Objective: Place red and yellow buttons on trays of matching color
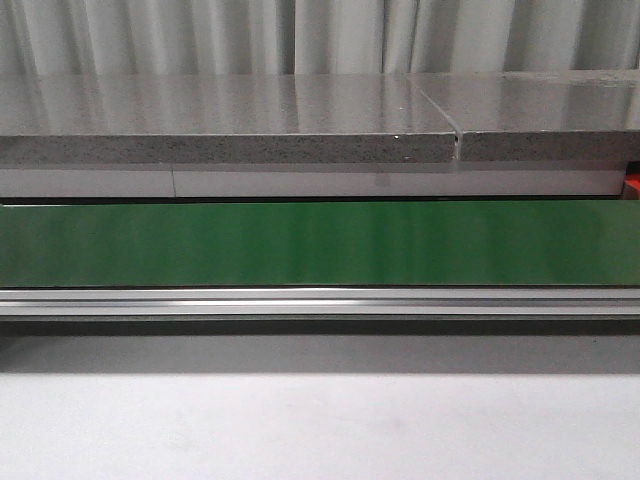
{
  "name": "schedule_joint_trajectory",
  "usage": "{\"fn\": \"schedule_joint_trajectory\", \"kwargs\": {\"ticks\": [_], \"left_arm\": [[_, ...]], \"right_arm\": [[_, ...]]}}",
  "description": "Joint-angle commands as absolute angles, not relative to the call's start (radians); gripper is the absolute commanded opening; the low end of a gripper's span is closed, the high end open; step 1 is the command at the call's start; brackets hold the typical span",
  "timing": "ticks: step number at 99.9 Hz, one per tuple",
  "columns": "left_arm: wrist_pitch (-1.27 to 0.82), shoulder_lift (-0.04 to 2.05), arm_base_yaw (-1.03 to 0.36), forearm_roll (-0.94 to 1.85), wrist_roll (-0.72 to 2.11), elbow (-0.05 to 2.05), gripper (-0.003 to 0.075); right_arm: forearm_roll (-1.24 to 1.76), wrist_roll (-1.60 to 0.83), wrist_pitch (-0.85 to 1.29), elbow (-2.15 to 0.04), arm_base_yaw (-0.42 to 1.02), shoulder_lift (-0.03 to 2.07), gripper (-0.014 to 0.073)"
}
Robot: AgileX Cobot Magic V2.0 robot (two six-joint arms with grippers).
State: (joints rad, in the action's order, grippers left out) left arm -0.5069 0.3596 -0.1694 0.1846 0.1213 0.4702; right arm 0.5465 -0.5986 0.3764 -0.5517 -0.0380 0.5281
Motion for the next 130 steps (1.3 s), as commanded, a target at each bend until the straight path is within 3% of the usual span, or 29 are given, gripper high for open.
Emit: {"fn": "schedule_joint_trajectory", "kwargs": {"ticks": [1, 10, 20, 47, 130], "left_arm": [[-0.436, 0.365, -0.177, 0.199, 0.121, 0.498, -0.0019], [-0.436, 0.365, -0.177, 0.199, 0.121, 0.498, -0.0019], [-0.436, 0.365, -0.177, 0.199, 0.121, 0.498, -0.0019], [-0.436, 0.365, -0.177, 0.199, 0.121, 0.498, -0.0019], [-0.436, 0.365, -0.177, 0.199, 0.121, 0.498, -0.0019]], "right_arm": [[0.554, -0.612, 0.328, -0.541, -0.038, 0.469, 0.0592], [0.554, -0.612, 0.329, -0.505, -0.038, 0.41, 0.056], [0.554, -0.612, 0.348, -0.491, -0.038, 0.37, 0.0447], [0.554, -0.611, 0.415, -0.488, -0.038, 0.355, -0.0074], [0.555, -0.611, 0.414, -0.488, -0.038, 0.355, -0.0067]]}}
